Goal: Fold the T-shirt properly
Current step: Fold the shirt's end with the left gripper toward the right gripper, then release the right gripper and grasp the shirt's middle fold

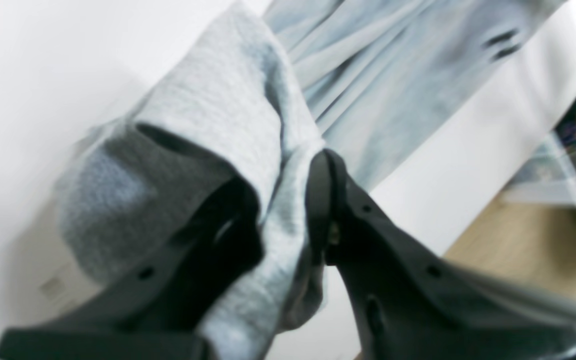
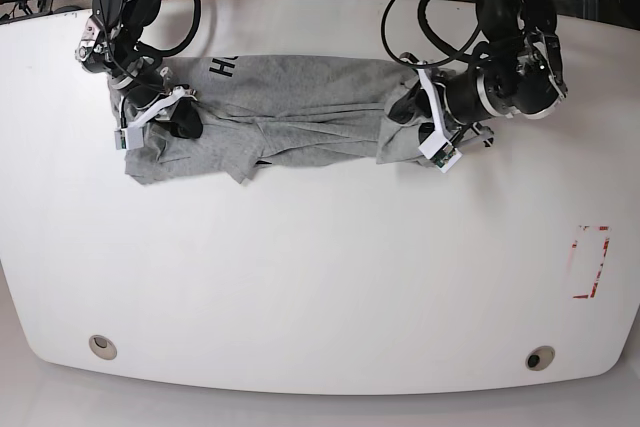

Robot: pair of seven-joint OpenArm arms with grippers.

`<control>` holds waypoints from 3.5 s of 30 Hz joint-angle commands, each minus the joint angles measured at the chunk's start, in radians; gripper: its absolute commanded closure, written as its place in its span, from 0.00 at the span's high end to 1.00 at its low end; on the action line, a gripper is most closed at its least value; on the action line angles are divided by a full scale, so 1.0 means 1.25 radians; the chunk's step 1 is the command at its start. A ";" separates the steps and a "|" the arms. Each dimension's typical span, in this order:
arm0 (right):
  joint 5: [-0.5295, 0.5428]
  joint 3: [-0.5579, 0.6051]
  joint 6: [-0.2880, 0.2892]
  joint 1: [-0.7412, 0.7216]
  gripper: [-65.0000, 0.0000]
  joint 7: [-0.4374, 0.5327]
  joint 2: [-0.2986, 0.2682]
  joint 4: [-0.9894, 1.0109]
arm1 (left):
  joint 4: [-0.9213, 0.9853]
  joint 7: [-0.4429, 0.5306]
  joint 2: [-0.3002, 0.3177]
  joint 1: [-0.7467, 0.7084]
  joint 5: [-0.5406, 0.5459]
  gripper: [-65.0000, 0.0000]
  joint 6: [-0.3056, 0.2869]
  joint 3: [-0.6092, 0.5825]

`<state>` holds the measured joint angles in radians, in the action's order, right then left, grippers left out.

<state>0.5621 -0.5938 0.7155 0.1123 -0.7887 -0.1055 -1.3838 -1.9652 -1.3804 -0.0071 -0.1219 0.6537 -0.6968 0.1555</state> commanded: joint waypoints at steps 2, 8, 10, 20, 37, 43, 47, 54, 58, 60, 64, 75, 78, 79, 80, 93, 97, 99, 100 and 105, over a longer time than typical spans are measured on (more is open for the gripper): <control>-0.049 -0.001 -0.014 0.013 0.18 -0.052 -0.006 0.004 | -0.002 0.017 -0.045 0.022 0.017 0.10 -0.001 -0.002; -0.050 -0.001 -0.014 0.016 0.18 -0.052 -0.006 0.004 | 0.000 0.017 -0.077 0.036 -0.004 0.10 -0.001 -0.051; -0.049 -0.001 -0.014 0.016 0.18 -0.052 -0.006 0.004 | 0.000 0.017 -0.078 0.037 -0.044 0.10 -0.001 -0.080; -0.048 -0.001 -0.014 0.018 0.18 -0.052 -0.006 0.004 | 0.004 0.019 -0.120 0.064 -0.134 0.10 -0.001 -0.142; -0.046 -0.001 -0.014 0.018 0.18 -0.053 -0.005 0.000 | 0.062 0.019 -0.120 0.142 -0.131 0.56 -0.001 -0.260; -0.046 -0.001 -0.014 0.014 0.18 -0.053 0.005 0.000 | 0.041 0.019 -0.120 0.189 -0.130 0.58 -0.001 -0.303; -0.046 -0.001 -0.014 0.011 0.18 -0.053 0.010 -0.001 | -0.005 0.019 -0.120 0.188 -0.130 0.57 -0.001 -0.246; -0.046 -0.001 -0.014 0.002 0.19 -0.095 0.031 -0.128 | -0.022 0.017 0.009 0.156 -0.130 0.57 -0.001 -0.136; -0.046 -0.001 -0.014 -0.014 0.19 -0.168 0.043 -0.217 | -0.022 0.017 0.100 0.124 -0.130 0.56 -0.001 -0.086; -0.044 -0.001 -0.014 -0.021 0.19 -0.206 0.047 -0.267 | -0.022 0.020 0.136 0.088 -0.130 0.50 -0.001 -0.051; 0.010 0.001 -0.014 -0.027 0.19 -0.266 0.071 -0.344 | -0.013 0.027 0.172 0.067 -0.131 0.41 -0.001 -0.006; 0.243 0.163 -0.014 -0.016 0.34 -0.336 0.070 -0.391 | 0.014 0.132 0.199 0.001 -0.133 0.40 -0.001 -0.007; 0.244 0.223 -0.014 0.004 0.58 -0.336 0.073 -0.389 | 0.014 0.132 0.199 -0.016 -0.133 0.40 -0.001 -0.006; 0.244 0.231 -0.014 0.008 0.64 -0.334 0.074 -0.386 | 0.014 0.132 0.200 -0.020 -0.133 0.40 -0.001 -0.005; 0.243 0.242 -0.014 0.011 0.71 -0.332 0.074 -0.381 | 0.014 0.132 0.209 -0.021 -0.133 0.40 -0.001 -0.005; 0.149 0.331 -0.014 0.019 0.72 -0.246 0.070 -0.260 | 0.014 0.133 0.244 -0.044 -0.132 0.40 -0.001 -0.005; 0.147 0.342 -0.014 0.020 0.72 -0.241 0.070 -0.251 | 0.014 0.133 0.243 -0.049 -0.132 0.40 -0.001 -0.005; 0.147 0.341 -0.014 0.020 0.72 -0.240 0.071 -0.251 | 0.014 0.133 0.242 -0.049 -0.132 0.40 -0.001 -0.005; 0.147 0.341 -0.014 0.020 0.72 -0.234 0.071 -0.251 | 0.014 0.133 0.242 -0.049 -0.132 0.40 -0.001 -0.005; 0.147 0.331 -0.014 0.022 0.72 -0.202 0.057 -0.254 | 0.015 0.133 0.241 -0.049 -0.133 0.40 -0.001 -0.005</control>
<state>0.7219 -0.1703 0.6914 0.1509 -1.0660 -0.0158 -1.6814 -1.9324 -1.2320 0.2859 -0.1902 0.4755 -0.6971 0.1452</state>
